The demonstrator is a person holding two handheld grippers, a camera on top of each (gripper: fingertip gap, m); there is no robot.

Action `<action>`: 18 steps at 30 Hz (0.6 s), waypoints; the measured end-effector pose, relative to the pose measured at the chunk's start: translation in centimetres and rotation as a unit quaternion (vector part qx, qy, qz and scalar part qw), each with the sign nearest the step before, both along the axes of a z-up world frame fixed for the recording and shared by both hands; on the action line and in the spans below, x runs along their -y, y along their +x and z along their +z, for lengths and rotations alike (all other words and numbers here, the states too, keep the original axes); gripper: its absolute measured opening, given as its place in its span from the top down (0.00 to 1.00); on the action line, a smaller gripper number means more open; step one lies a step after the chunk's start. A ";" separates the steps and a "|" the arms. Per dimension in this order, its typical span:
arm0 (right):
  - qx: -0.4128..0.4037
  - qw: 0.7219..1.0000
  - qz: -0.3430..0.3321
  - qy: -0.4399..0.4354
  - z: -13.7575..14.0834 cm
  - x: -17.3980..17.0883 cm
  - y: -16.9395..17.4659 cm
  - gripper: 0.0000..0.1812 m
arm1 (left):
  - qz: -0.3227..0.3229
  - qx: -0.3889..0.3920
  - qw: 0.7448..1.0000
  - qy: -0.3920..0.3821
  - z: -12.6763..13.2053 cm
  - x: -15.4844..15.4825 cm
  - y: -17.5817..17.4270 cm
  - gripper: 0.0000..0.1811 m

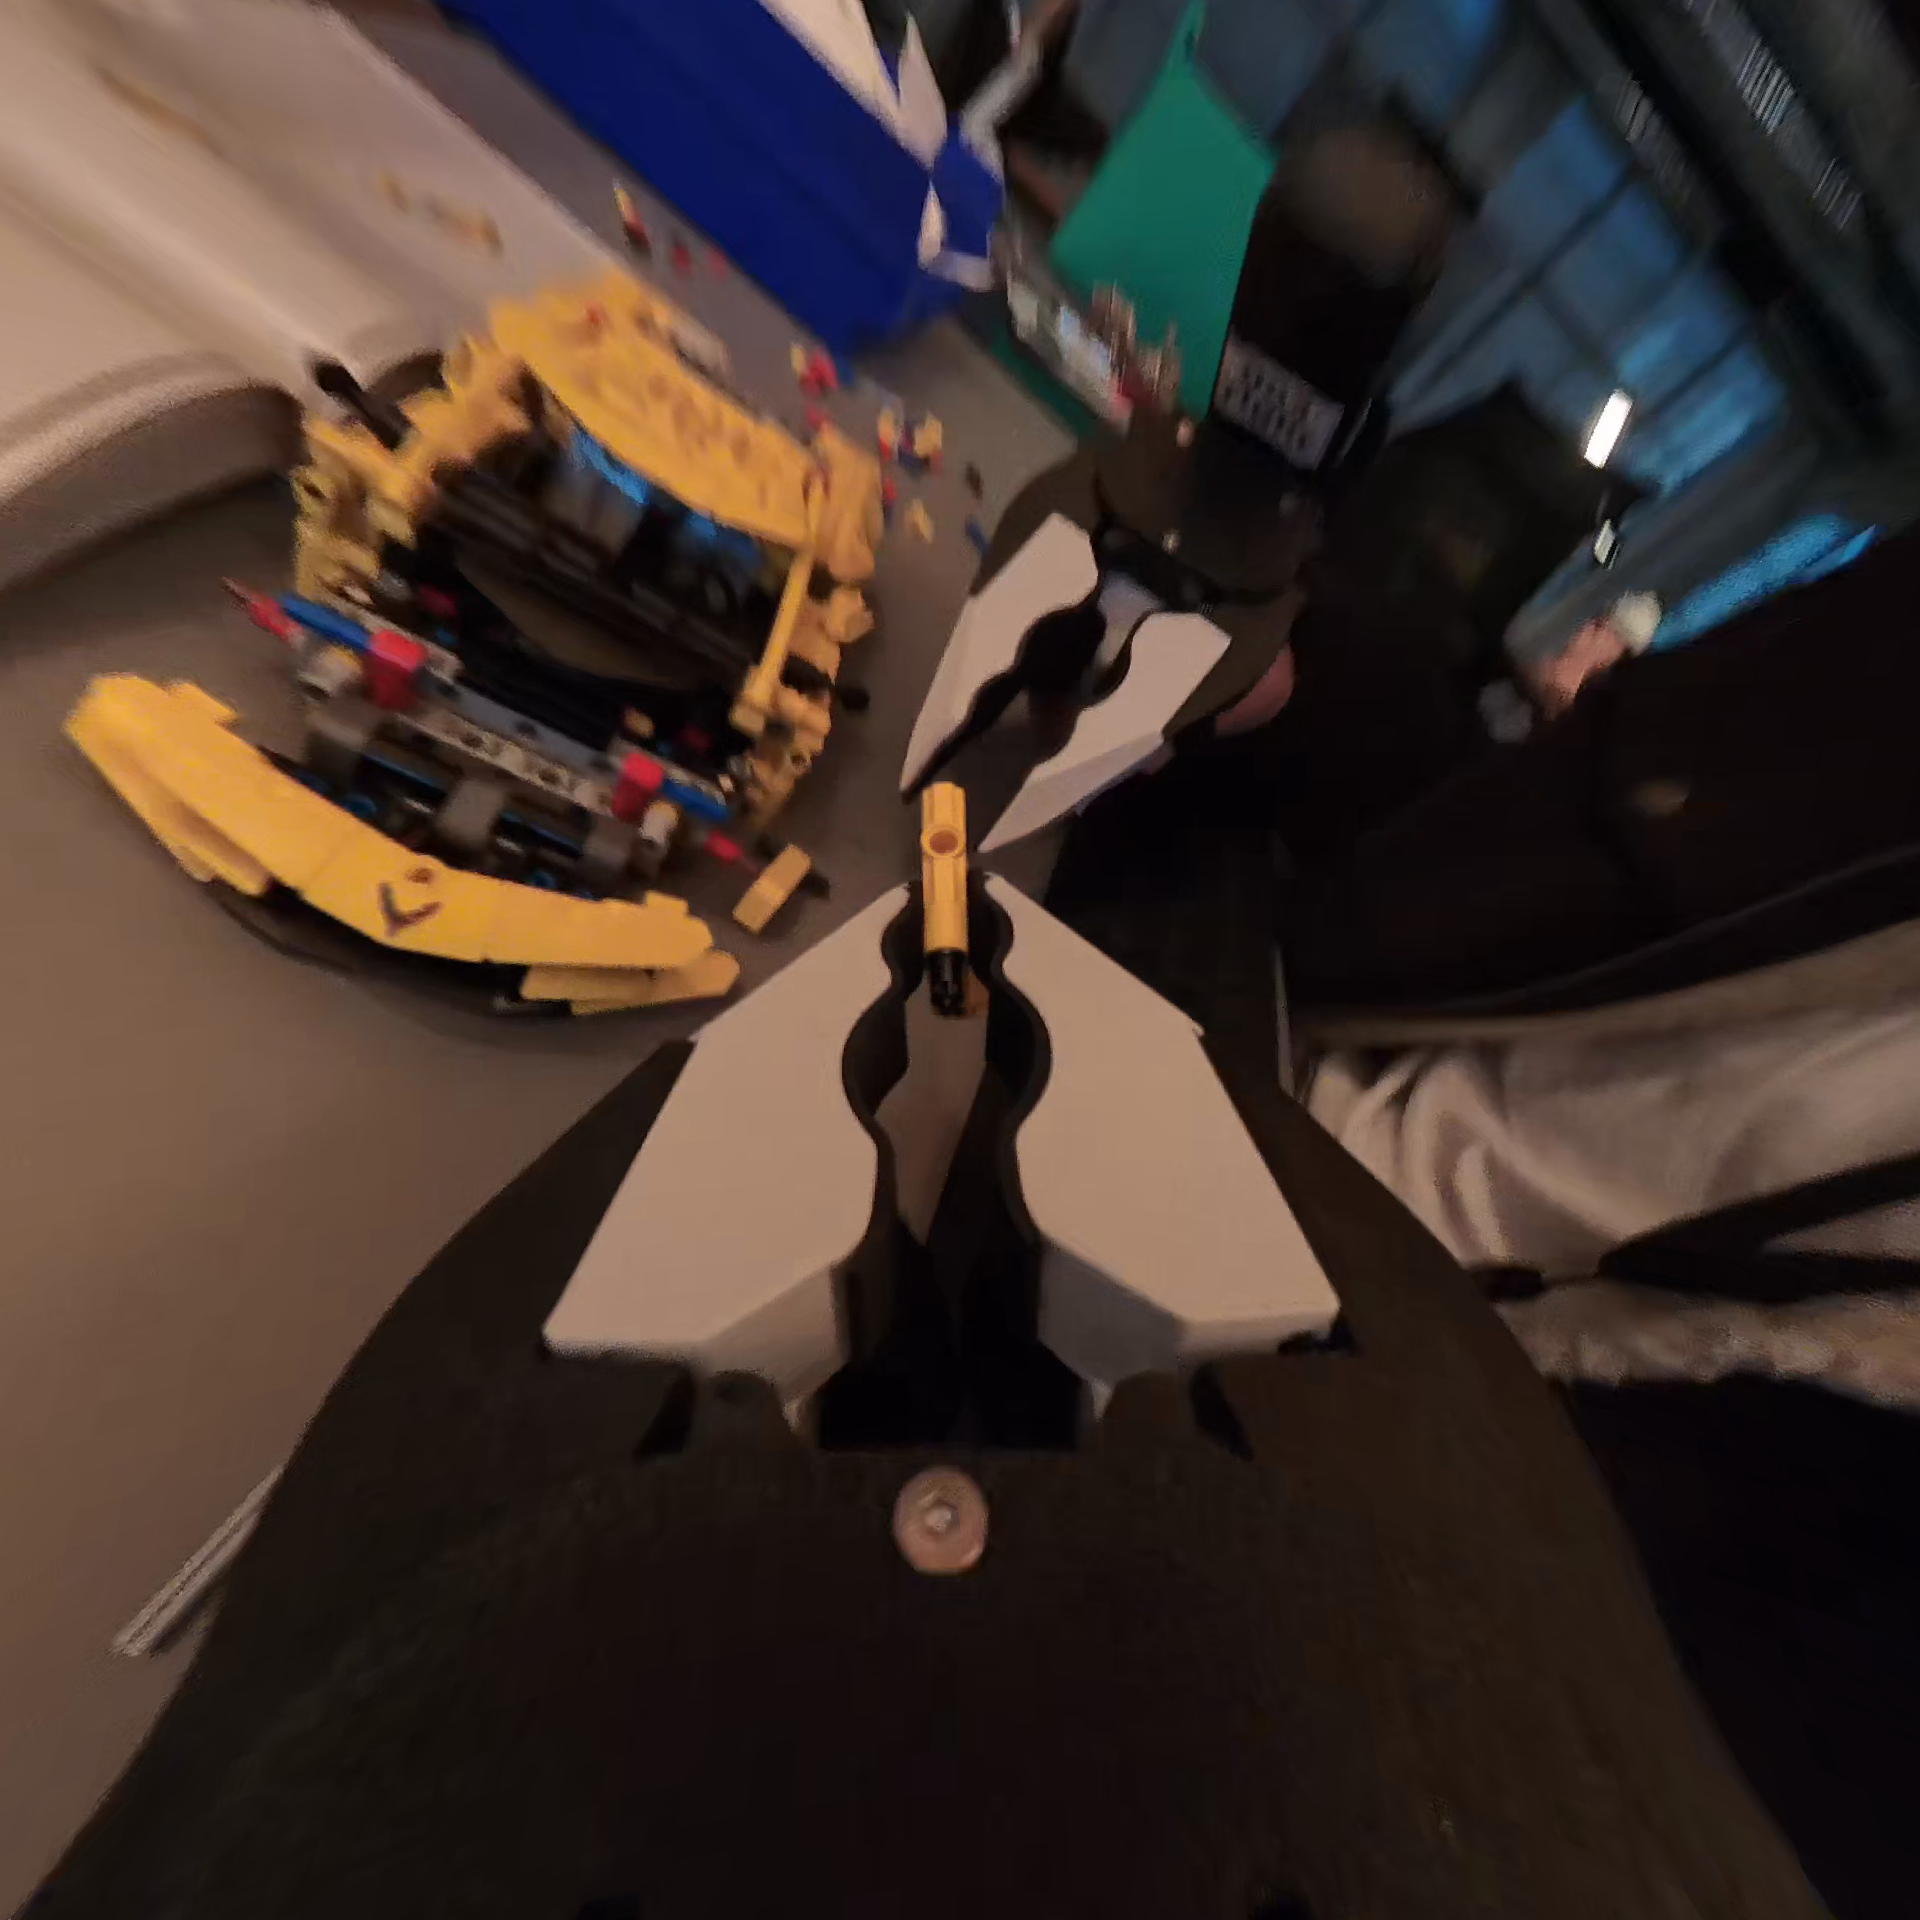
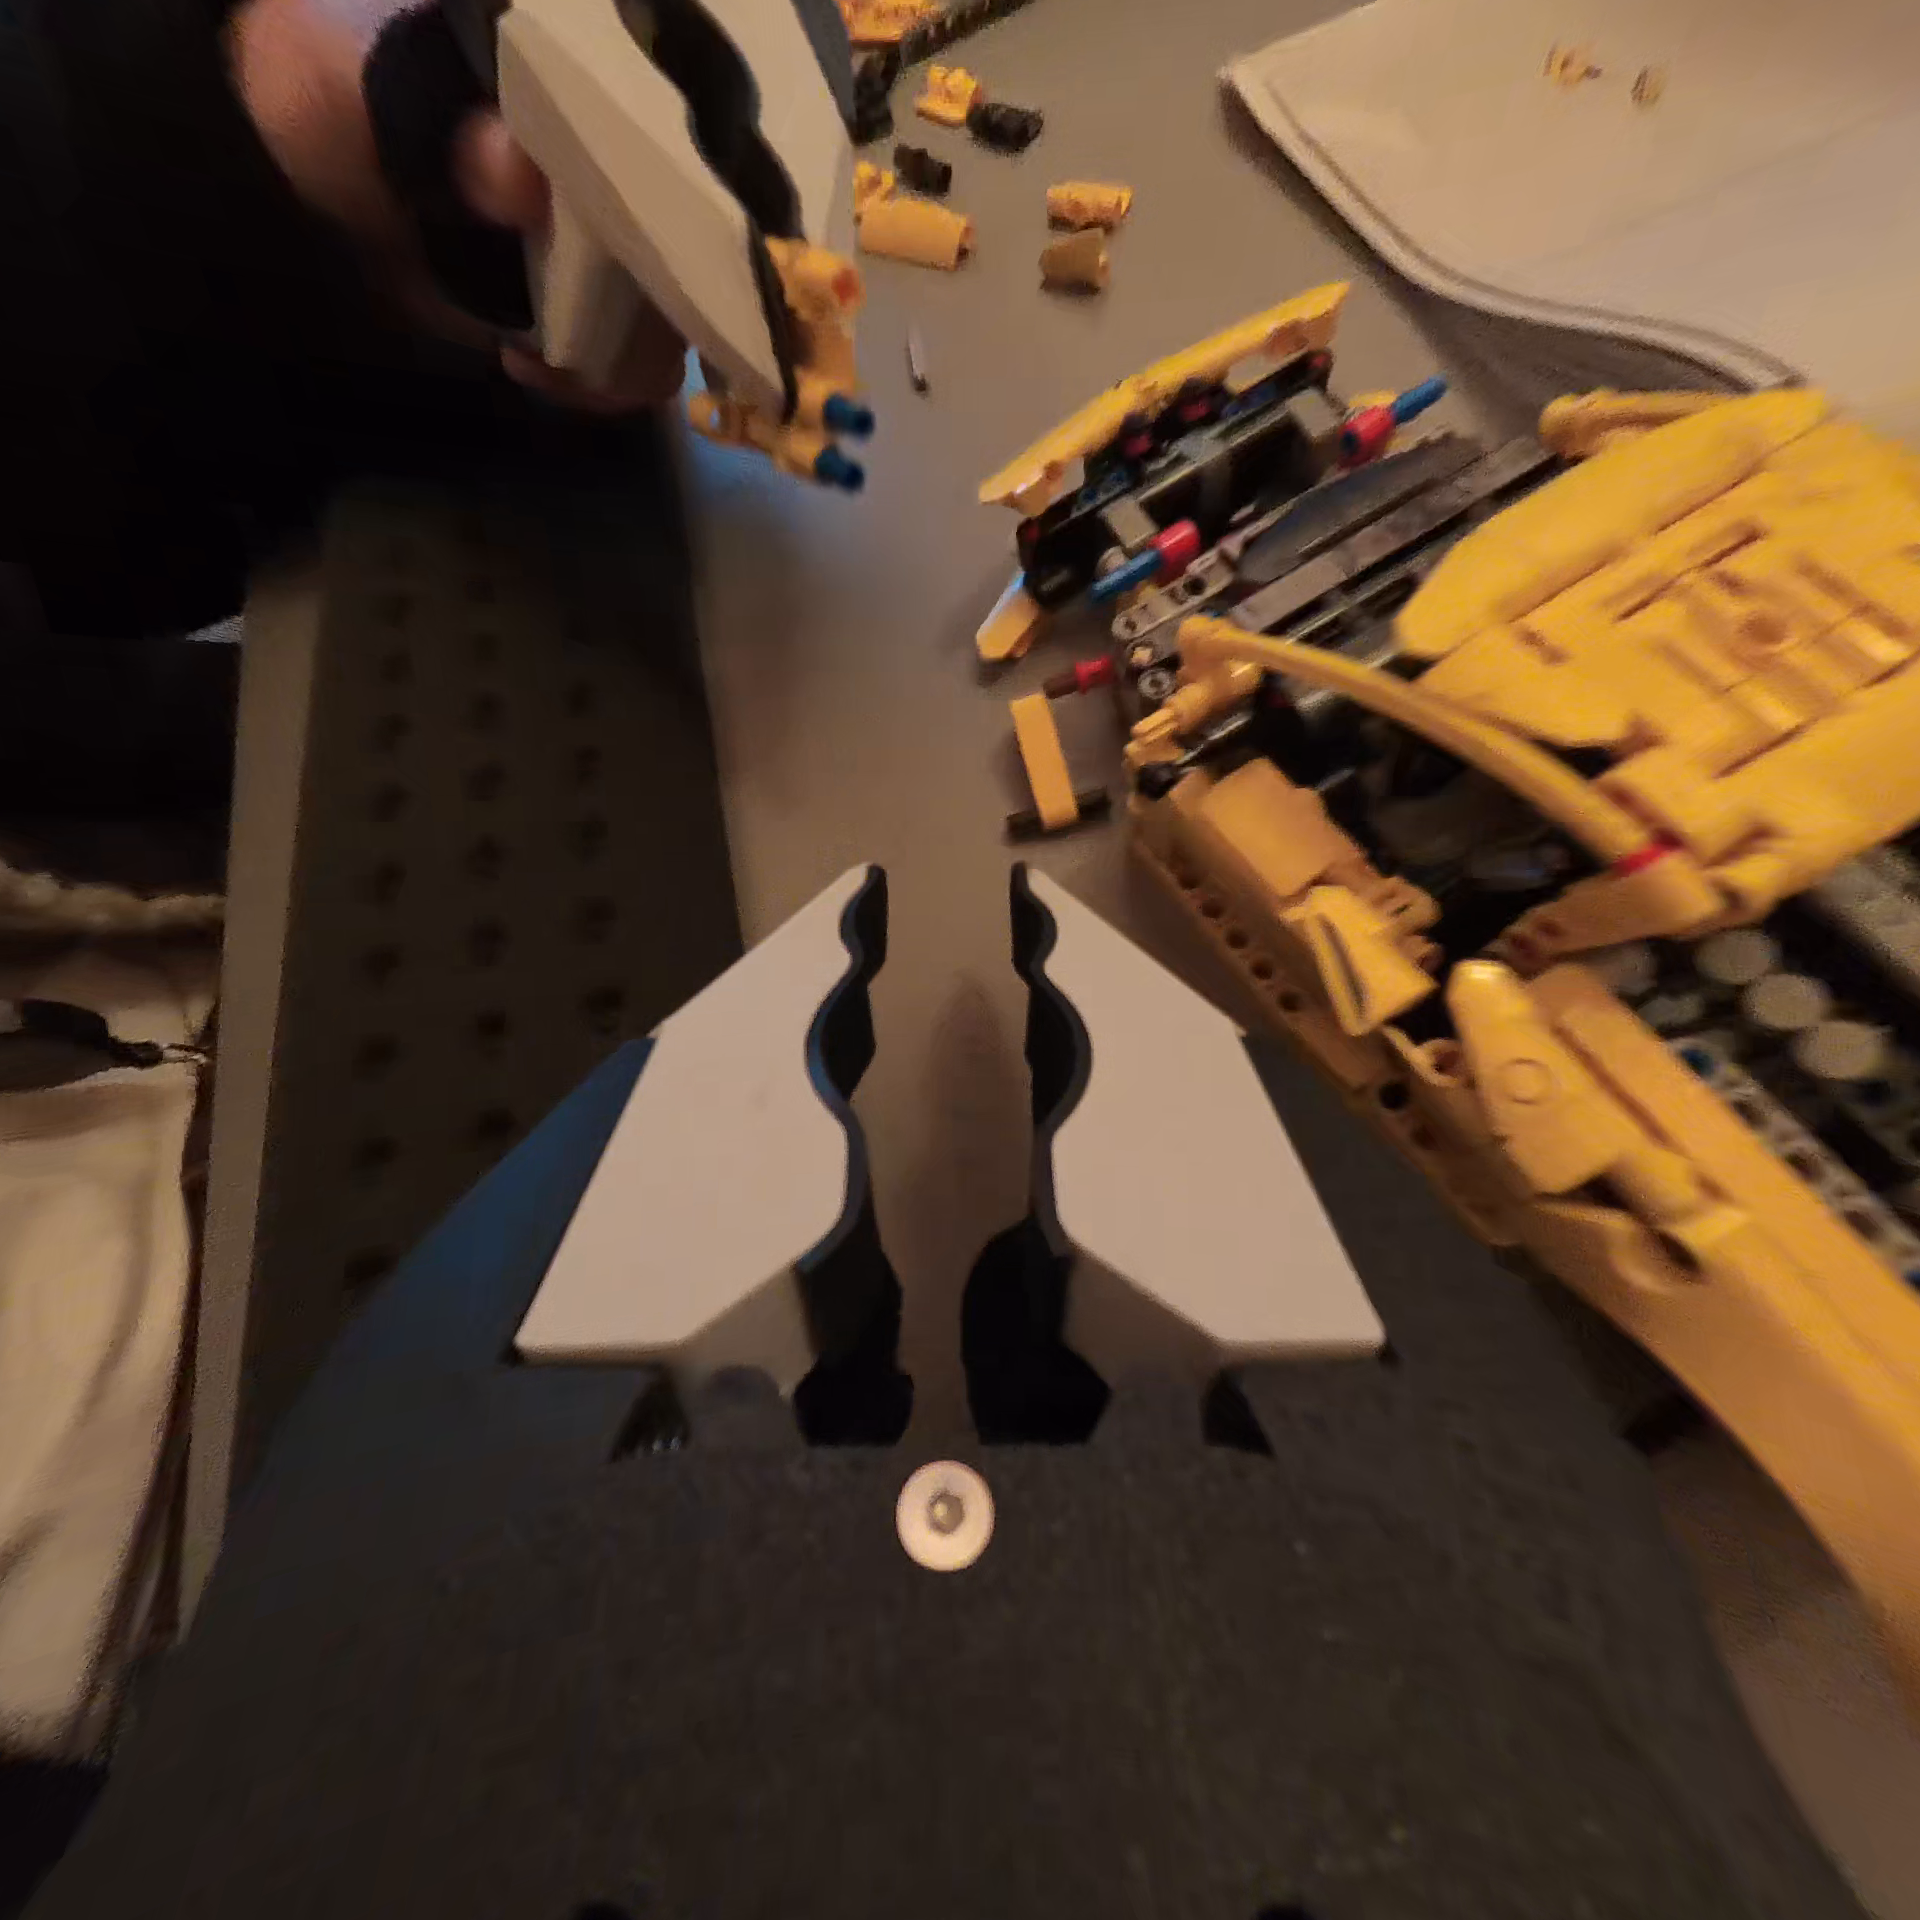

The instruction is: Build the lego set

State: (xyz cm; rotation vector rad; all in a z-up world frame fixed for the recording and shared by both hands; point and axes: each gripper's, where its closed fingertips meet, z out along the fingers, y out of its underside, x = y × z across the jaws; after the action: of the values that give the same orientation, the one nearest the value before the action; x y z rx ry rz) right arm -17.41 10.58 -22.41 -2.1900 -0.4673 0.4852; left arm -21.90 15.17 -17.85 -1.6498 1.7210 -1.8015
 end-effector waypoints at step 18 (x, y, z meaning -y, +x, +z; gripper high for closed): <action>0.179 0.983 0.014 0.042 -2.6 -3.8 -0.8 0.86 | -0.117 -0.064 0.941 0.310 -6.5 2.1 -0.5 0.96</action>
State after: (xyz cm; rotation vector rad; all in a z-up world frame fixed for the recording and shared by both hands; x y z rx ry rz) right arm -18.19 14.36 -25.01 -2.1953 -0.6987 0.0788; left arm -22.41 13.04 -24.35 -1.3481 2.3050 -1.0476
